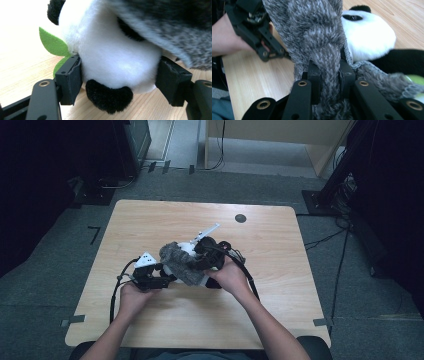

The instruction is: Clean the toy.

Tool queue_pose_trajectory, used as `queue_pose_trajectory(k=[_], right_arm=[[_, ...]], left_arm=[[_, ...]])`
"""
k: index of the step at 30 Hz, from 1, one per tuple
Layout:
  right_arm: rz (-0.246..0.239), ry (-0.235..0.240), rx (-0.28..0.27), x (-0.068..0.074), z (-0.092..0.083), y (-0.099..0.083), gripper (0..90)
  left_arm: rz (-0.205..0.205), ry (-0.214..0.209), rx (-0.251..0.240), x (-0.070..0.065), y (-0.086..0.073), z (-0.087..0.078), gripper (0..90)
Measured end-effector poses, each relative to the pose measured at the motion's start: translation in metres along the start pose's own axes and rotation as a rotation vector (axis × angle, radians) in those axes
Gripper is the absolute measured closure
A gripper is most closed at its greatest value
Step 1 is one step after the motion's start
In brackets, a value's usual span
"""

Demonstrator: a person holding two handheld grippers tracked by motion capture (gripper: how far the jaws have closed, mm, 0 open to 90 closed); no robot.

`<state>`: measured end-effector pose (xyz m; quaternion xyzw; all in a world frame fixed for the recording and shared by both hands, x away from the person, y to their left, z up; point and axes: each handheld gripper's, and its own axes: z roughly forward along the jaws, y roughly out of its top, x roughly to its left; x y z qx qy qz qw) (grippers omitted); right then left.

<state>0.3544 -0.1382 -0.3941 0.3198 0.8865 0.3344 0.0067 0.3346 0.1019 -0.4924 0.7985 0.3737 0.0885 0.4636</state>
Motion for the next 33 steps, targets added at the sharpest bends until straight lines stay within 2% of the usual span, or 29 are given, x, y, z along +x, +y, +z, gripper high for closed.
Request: queue_pose_trajectory(k=[8, 16, 20, 23, 33], right_arm=[[-0.017, -0.02, -0.014, -0.002, -0.019, -0.014, 76.7], [-0.046, -0.034, -0.076, -0.011, -0.041, -0.027, 76.5], [-0.031, -0.049, -0.1, -0.016, -0.054, -0.032, 76.5], [-0.018, -0.078, -0.111, -0.023, -0.063, -0.038, 76.4], [0.078, -0.125, -0.125, -0.044, -0.083, -0.063, 76.7]], left_arm=[[0.012, 0.0, 0.004, 0.0, 0.0, 0.0, 32.3], [0.003, -0.002, 0.003, 0.001, 0.0, 0.0, 33.1], [0.005, 0.0, 0.005, 0.0, 0.0, 0.0, 33.2], [0.01, 0.003, 0.009, 0.0, 0.0, 0.0, 33.2], [0.001, 0.002, 0.005, 0.0, 0.0, 0.0, 33.0]])
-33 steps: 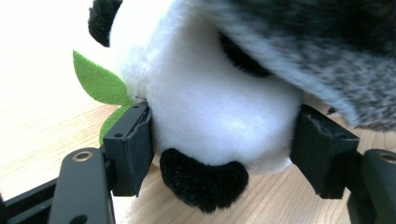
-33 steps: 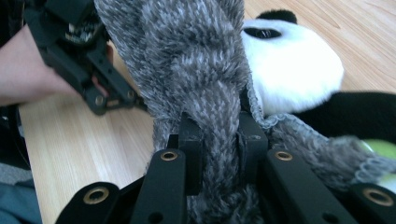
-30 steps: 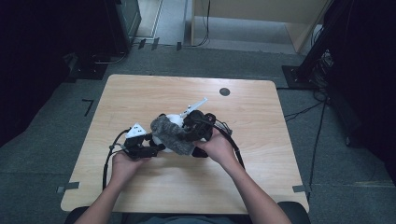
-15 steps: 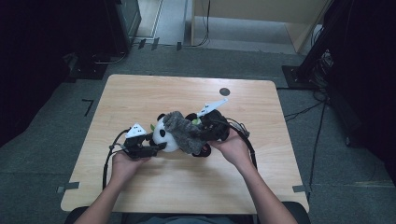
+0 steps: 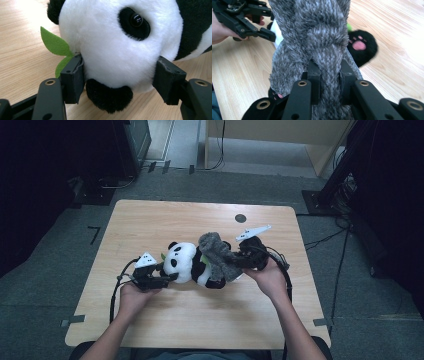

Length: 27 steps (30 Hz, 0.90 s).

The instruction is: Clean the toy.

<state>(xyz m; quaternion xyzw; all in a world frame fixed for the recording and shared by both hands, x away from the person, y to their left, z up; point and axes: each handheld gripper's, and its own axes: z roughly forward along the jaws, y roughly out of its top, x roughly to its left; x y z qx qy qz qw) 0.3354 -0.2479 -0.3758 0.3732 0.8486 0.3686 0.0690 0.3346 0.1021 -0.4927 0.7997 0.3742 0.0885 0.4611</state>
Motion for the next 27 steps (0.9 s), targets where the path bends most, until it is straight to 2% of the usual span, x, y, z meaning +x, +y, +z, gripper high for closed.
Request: queue_pose_trajectory(k=[2, 5, 8, 12, 16, 23, 27], right_arm=[[0.015, -0.004, -0.006, -0.002, -0.004, -0.001, 76.8], [0.033, 0.019, -0.029, -0.002, -0.009, 0.0, 76.9], [0.026, 0.038, -0.042, 0.004, -0.013, 0.004, 77.0], [0.0, 0.069, -0.055, 0.019, -0.016, 0.012, 76.9], [-0.04, 0.11, -0.058, 0.04, -0.016, 0.02, 76.9], [-0.09, 0.15, -0.007, 0.07, 0.005, 0.022, 76.8], [-0.083, 0.184, 0.02, 0.079, 0.026, 0.018, 76.8]], left_arm=[[-0.002, -0.002, 0.0, 0.0, 0.0, 0.0, 33.0], [-0.002, -0.001, 0.0, 0.0, 0.0, 0.0, 33.0], [-0.001, 0.0, 0.003, 0.0, 0.0, 0.0, 33.0], [0.0, 0.003, 0.005, -0.001, 0.001, 0.0, 33.2], [-0.002, 0.005, 0.011, -0.001, 0.002, -0.001, 33.4], [-0.007, 0.006, 0.018, -0.001, 0.004, -0.001, 33.9], [-0.009, 0.005, 0.02, -0.002, 0.004, -0.001, 34.0]])
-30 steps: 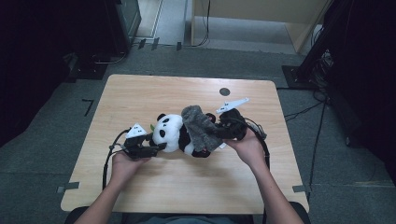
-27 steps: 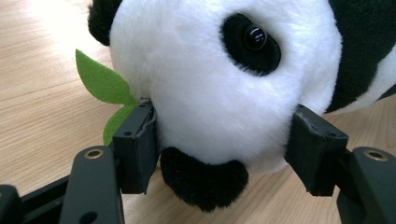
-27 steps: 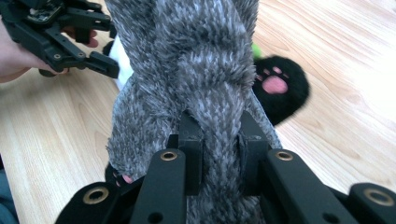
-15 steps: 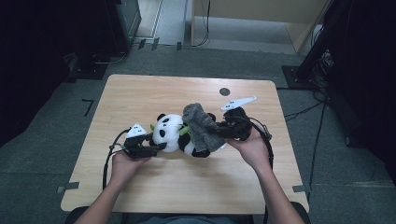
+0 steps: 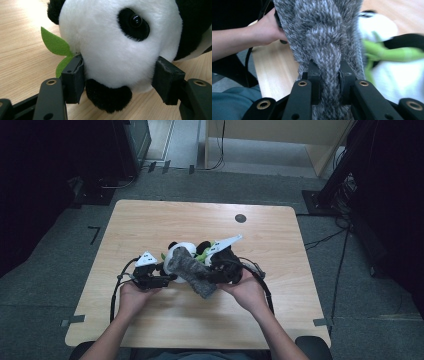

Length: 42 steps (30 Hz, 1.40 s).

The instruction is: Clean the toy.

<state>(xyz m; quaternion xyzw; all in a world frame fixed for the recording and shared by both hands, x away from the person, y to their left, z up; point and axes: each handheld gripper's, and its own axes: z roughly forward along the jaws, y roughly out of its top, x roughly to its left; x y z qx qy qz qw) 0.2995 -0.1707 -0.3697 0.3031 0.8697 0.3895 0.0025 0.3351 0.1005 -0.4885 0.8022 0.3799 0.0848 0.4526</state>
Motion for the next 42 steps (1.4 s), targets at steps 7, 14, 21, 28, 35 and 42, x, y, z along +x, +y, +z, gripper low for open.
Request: queue_pose_trajectory(k=[7, 14, 21, 28, 35, 42], right_arm=[[-0.001, 0.034, 0.057, 0.011, 0.041, -0.005, 76.9], [0.009, -0.062, 0.086, -0.001, 0.07, -0.009, 77.0], [0.001, -0.127, 0.082, -0.004, 0.066, -0.012, 77.1], [-0.003, -0.184, 0.096, -0.002, 0.056, -0.016, 77.2], [0.02, -0.187, 0.088, -0.006, 0.042, -0.022, 77.1], [0.031, -0.185, 0.081, -0.007, 0.027, -0.028, 77.1]], left_arm=[[0.002, 0.002, 0.004, 0.0, 0.001, 0.0, 34.0], [0.007, 0.005, 0.003, 0.0, 0.001, 0.0, 34.1], [0.008, 0.009, 0.007, -0.002, 0.001, 0.0, 34.6], [0.011, 0.009, 0.012, -0.002, 0.001, 0.0, 34.8], [0.012, 0.008, 0.011, -0.002, 0.001, 0.0, 34.8], [0.016, 0.006, 0.011, -0.002, 0.001, 0.0, 34.8]])
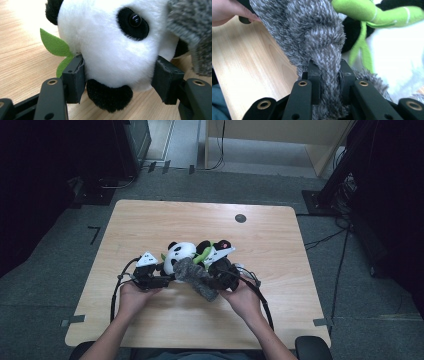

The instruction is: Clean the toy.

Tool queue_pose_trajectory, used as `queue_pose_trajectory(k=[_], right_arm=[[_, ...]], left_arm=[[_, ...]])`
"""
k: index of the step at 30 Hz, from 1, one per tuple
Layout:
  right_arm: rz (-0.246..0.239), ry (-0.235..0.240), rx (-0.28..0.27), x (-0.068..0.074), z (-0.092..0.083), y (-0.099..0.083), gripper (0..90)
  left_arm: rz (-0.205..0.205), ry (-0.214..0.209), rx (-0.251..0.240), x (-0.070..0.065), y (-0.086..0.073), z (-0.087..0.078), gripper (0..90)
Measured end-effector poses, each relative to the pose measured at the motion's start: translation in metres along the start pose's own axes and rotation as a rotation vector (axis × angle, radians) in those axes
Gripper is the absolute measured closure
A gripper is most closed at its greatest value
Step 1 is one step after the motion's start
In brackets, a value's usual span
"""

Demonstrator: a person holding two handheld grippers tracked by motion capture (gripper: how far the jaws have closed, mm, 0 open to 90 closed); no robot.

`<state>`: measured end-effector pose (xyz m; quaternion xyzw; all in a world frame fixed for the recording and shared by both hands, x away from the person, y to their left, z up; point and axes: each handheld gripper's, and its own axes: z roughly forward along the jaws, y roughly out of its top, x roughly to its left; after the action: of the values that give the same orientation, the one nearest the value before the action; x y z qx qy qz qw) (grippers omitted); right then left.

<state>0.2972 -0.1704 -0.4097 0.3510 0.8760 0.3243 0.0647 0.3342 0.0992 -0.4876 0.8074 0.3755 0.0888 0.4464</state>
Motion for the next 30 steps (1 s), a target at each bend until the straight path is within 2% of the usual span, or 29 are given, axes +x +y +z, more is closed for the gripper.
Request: queue_pose_trajectory(k=[9, 15, 26, 30], right_arm=[[0.011, 0.011, -0.027, -0.001, -0.023, -0.01, 77.2], [0.024, -0.003, -0.042, -0.004, -0.041, -0.019, 77.1], [0.09, -0.05, -0.064, -0.022, -0.067, -0.04, 77.2], [0.102, -0.027, -0.083, -0.023, -0.072, -0.042, 77.6]], left_arm=[[0.002, -0.001, 0.0, 0.0, 0.0, 0.0, 34.9], [0.003, 0.0, 0.0, 0.0, 0.0, 0.0, 34.9], [0.001, 0.0, -0.001, 0.0, -0.001, 0.0, 34.9], [0.001, 0.001, -0.001, 0.0, -0.001, 0.0, 34.9]])
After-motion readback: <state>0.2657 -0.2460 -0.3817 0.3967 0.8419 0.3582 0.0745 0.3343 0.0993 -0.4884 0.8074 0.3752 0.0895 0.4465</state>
